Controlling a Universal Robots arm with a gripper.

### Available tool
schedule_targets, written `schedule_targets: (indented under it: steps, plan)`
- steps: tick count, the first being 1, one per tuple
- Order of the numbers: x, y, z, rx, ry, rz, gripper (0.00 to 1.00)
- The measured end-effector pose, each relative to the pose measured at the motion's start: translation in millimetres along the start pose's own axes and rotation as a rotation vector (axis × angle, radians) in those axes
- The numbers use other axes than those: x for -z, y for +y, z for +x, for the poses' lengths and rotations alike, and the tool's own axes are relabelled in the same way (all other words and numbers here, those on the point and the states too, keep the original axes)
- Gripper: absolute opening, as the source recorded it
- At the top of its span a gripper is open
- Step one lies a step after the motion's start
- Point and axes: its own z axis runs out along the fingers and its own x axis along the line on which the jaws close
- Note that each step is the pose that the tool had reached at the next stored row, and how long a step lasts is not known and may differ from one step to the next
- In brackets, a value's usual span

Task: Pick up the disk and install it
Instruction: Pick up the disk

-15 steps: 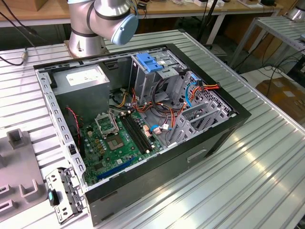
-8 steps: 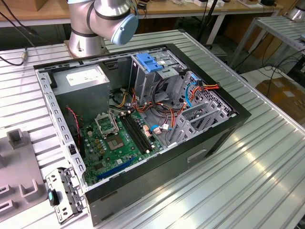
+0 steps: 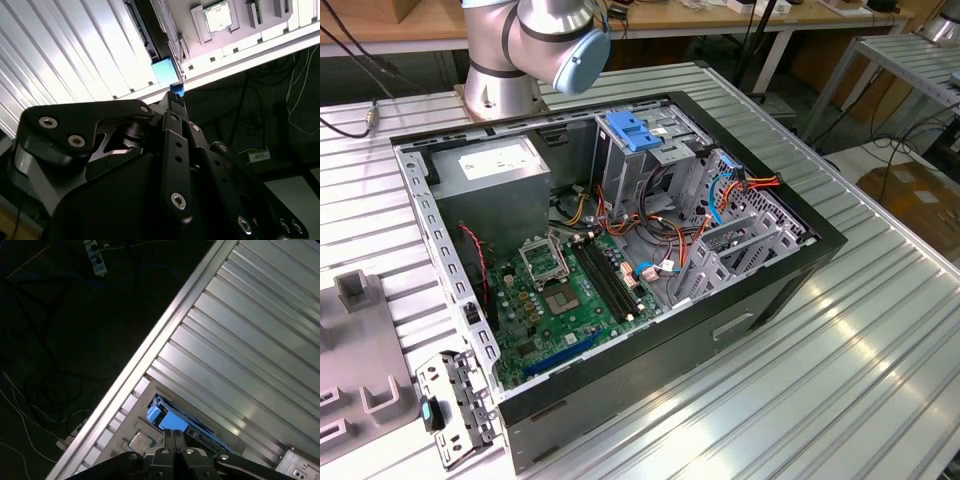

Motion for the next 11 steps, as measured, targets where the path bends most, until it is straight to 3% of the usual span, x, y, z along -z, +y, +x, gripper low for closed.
schedule_targets:
  steps: [6, 11]
  plan:
    - [0.0, 0.0, 0.0, 0.114, 0.0051, -0.0028, 0.11]
    - [0.0, 0.0, 0.0, 0.249, 0.0111, -0.0061, 0.11]
